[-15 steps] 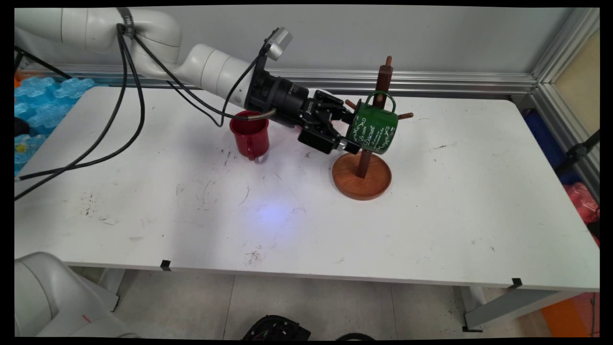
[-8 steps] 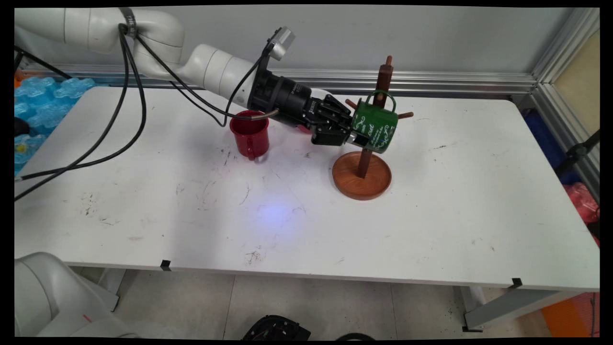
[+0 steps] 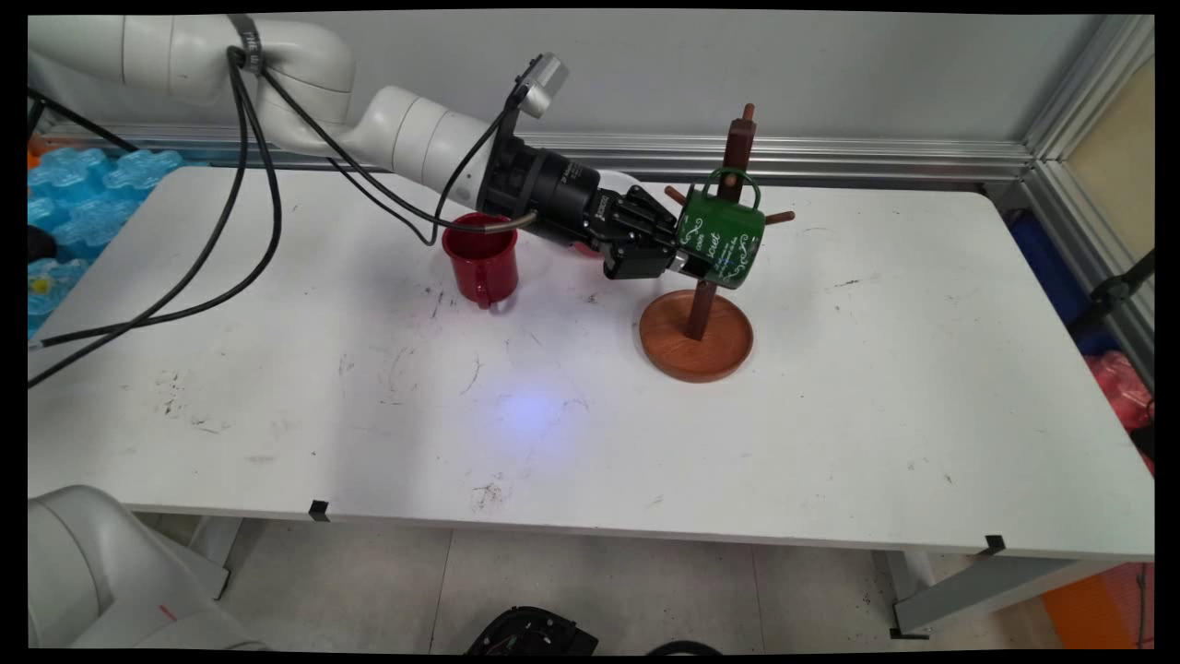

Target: Place the picked object on the table

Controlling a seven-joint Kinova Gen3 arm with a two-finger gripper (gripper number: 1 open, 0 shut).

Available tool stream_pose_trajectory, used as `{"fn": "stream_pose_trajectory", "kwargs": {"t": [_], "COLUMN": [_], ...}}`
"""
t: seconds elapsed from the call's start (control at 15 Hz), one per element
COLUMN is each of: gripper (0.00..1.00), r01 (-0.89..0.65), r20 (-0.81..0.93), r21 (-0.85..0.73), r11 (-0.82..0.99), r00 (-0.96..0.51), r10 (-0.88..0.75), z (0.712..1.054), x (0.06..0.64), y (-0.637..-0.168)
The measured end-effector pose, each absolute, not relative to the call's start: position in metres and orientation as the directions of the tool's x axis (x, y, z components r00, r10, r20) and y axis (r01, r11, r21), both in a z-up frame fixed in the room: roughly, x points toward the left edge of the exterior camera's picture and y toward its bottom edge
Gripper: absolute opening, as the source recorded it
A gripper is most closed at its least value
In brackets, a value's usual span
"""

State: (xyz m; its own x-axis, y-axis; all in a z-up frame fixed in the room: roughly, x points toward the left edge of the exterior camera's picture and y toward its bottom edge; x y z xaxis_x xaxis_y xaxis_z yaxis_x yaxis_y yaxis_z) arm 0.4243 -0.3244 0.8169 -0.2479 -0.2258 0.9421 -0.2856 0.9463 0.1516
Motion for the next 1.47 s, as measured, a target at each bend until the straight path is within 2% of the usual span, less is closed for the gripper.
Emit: {"fn": "stream_pose_trajectory", "kwargs": {"t": [1.47], "gripper": [0.0], "r01": [-0.213], "r20": [0.951], "r21": [0.128], "r11": [0.969], "r00": [-0.251], "r10": [-0.181], "z": [0.84], "x": [0.422], "y": [-0.308]}}
